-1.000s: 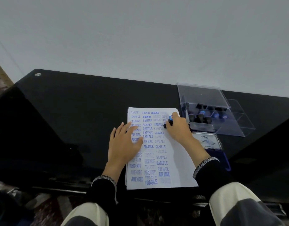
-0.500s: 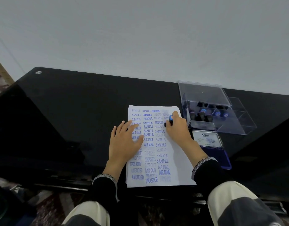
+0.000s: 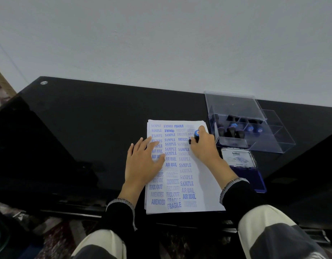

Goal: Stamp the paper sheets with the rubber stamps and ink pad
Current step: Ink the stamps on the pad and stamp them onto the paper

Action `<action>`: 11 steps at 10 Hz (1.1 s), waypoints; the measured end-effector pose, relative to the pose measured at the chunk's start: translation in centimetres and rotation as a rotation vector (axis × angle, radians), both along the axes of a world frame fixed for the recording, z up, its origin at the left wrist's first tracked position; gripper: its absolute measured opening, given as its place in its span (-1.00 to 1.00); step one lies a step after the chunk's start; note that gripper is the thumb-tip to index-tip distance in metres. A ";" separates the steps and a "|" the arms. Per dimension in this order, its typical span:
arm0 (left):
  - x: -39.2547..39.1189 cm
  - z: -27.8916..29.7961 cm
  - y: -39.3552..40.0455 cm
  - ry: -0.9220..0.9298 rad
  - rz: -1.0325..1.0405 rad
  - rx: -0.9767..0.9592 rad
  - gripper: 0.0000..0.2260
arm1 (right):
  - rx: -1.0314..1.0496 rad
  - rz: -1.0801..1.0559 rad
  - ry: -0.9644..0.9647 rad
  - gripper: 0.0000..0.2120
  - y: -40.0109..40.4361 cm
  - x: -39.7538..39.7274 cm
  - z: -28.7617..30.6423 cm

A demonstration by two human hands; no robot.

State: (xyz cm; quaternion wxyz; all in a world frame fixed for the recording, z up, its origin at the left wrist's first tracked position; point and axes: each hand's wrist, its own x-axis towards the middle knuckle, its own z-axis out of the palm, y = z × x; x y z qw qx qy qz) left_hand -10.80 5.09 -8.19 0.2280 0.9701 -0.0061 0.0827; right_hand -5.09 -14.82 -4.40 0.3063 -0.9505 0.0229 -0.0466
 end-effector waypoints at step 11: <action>0.1 -0.2 0.0 -0.006 0.002 0.011 -0.54 | 0.024 -0.023 -0.074 -0.82 0.2 -0.5 -0.4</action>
